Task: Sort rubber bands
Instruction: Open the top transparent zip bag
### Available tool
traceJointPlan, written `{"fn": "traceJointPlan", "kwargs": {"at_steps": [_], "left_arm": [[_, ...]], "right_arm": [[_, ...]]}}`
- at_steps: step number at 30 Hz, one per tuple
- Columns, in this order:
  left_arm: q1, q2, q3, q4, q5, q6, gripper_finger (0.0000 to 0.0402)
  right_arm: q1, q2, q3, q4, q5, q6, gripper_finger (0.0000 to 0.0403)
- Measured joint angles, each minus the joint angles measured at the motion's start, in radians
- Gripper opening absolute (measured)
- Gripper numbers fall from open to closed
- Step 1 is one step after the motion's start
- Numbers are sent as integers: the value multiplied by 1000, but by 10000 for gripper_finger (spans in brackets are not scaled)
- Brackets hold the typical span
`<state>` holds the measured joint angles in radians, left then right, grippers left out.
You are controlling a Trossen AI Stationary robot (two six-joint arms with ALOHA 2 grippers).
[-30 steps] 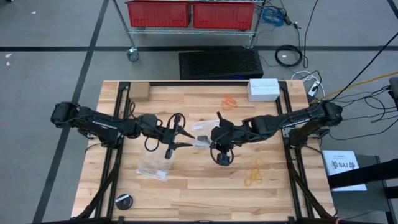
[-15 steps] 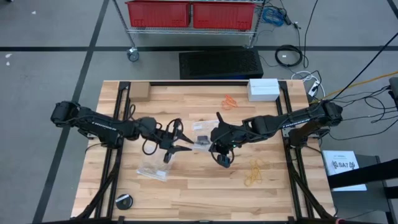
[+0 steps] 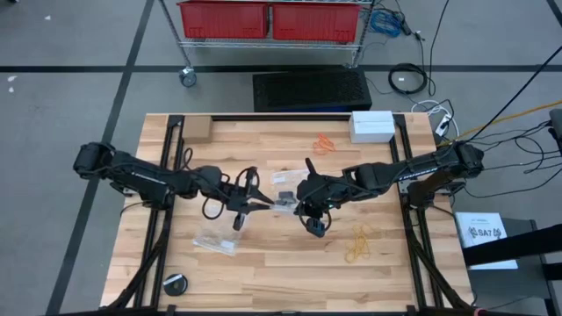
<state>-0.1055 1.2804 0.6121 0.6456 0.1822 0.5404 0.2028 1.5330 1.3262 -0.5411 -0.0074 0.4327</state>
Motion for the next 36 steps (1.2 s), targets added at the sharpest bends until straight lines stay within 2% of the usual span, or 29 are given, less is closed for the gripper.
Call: {"fn": "traceJointPlan", "kwargs": {"at_steps": [4, 9, 15, 19, 24, 30, 36], "left_arm": [[0, 49, 40, -7, 0, 0, 8], [1, 84, 62, -62, -8, 24, 5], [13, 72, 63, -78, -34, 18, 4], [15, 72, 63, -90, -103, -5, 4], [26, 67, 63, -90, -147, -52, 4], [29, 45, 63, -75, -147, -120, 4], [29, 12, 63, -77, -155, -198, 4]], "right_arm": [[0, 0, 0, -7, 1, -3, 16], [0, -9, 20, -51, 9, -19, 61], [0, -12, 152, -236, 61, -44, 113], [1, -13, 241, -294, 87, -80, 126], [37, -14, 269, -318, 199, -148, 102], [95, 28, 215, -308, 352, -190, 11], [130, 104, 207, -293, 486, -203, 1]]}}
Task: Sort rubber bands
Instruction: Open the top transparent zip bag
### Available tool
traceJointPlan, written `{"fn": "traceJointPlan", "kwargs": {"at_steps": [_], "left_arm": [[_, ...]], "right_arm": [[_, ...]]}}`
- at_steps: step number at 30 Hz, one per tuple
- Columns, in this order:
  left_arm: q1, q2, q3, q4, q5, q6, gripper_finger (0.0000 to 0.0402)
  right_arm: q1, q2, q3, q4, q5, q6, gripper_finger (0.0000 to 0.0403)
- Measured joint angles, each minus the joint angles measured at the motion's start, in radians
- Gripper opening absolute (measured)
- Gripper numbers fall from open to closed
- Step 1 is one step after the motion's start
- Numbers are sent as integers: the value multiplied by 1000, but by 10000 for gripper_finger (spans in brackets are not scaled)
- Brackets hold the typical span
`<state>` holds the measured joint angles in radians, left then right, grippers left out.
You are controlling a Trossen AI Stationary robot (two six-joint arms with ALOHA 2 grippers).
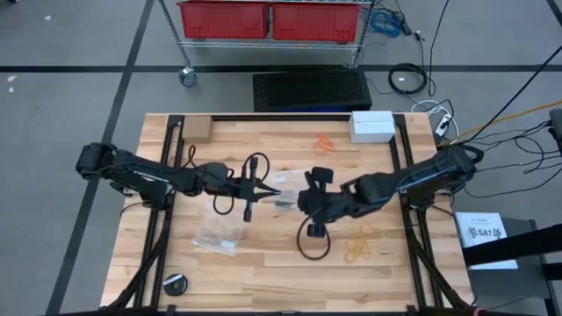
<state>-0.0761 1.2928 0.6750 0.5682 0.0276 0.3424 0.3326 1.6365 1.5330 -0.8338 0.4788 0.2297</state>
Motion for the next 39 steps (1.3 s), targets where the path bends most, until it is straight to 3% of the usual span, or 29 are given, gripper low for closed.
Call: {"fn": "traceJointPlan", "kwargs": {"at_steps": [7, 14, 26, 39], "left_arm": [[-3, -2, 0, -7, -2, -16, 4], [-3, -2, 0, -10, -29, -23, 4], [-3, -2, 0, -2, -36, -23, 4], [-3, -1, 0, -3, -37, -23, 4]], "right_arm": [[5, 46, 0, 14, 145, -54, 0], [26, 41, 31, 24, 152, -32, 5], [30, 48, 31, 31, 211, -30, 80], [30, 48, 31, 19, 207, -36, 77]]}}
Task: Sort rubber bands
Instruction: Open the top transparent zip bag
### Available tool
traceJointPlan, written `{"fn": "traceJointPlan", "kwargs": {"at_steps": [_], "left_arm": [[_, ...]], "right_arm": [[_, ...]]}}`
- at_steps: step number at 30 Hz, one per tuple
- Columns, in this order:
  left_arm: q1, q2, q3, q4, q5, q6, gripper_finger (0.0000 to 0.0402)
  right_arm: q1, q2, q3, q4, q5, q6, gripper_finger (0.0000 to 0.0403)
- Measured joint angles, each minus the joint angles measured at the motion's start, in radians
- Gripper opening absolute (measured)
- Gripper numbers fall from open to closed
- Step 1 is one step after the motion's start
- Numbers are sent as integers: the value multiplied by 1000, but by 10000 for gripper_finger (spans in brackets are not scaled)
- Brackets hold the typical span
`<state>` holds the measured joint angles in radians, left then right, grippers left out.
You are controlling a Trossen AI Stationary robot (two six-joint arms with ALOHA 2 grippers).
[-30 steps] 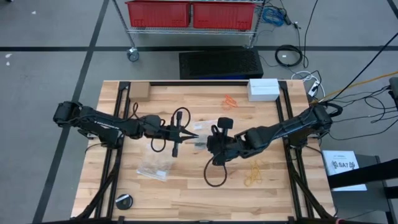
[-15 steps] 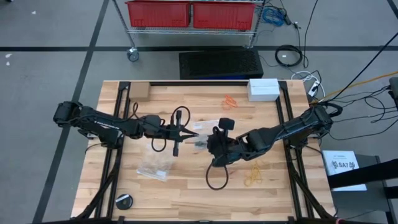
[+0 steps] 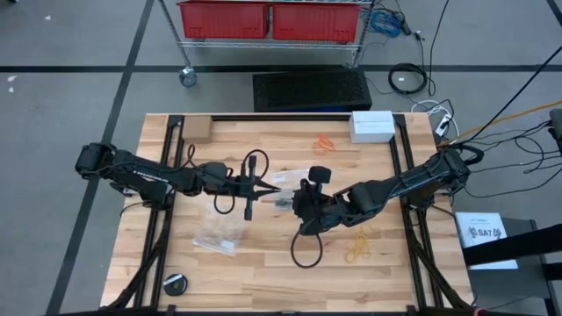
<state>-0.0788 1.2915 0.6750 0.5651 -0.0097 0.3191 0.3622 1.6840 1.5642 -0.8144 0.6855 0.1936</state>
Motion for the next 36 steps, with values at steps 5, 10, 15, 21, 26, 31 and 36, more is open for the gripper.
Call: {"fn": "traceJointPlan", "kwargs": {"at_steps": [5, 10, 15, 21, 26, 31, 36], "left_arm": [[0, 0, 0, -2, 0, 0, 4], [0, 0, 0, -1, 0, 0, 4], [0, 0, -1, -1, 0, 0, 4], [0, 0, -1, -1, 0, 0, 4], [0, 0, -1, -2, 0, 0, 4], [0, 0, -1, -4, 0, 0, 4], [0, 0, -1, -5, 0, 0, 4]], "right_arm": [[0, 0, 0, -17, 1, 1, 77], [0, 0, 0, -28, 15, 3, 77], [-3, 0, 0, -38, 23, 6, 77], [-8, 0, 0, -56, 23, 7, 77], [-8, -7, 0, -57, 24, 10, 77], [-7, -8, 0, -60, 19, 11, 77], [-4, -7, 0, -60, 10, 20, 79]]}}
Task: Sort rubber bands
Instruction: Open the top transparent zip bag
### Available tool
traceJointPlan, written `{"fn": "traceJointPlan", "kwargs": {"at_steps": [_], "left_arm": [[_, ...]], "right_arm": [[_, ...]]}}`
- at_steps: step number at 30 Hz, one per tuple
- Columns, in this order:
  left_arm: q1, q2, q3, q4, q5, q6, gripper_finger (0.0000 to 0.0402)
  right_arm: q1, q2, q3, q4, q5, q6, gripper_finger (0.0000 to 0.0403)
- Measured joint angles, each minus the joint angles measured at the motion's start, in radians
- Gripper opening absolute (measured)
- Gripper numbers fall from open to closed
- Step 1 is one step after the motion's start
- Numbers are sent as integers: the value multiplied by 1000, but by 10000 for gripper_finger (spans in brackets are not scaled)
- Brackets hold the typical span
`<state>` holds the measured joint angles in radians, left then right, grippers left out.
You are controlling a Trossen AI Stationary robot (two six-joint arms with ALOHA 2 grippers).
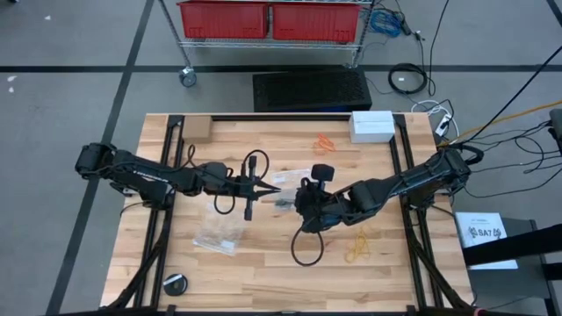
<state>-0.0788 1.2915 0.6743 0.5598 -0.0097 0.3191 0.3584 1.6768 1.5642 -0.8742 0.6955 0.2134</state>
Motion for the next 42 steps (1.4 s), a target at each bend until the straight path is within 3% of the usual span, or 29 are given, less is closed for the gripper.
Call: {"fn": "traceJointPlan", "kwargs": {"at_steps": [14, 19, 26, 28, 42], "left_arm": [[0, 0, 0, 1, -2, 0, 4], [0, 0, 0, 1, -3, 0, 4], [0, 0, 0, -1, -7, 0, 4], [0, 0, 0, -11, -7, 0, 6], [0, 0, 0, -26, 43, -54, 106]], "right_arm": [[-47, 7, 0, 3, -23, -13, 82], [-81, 29, 0, 42, -138, -20, 80], [-79, 63, -1, 25, -182, -49, 9], [-71, 50, -1, 23, -185, -33, 6], [-51, 26, 76, -25, -196, -37, 0]]}}
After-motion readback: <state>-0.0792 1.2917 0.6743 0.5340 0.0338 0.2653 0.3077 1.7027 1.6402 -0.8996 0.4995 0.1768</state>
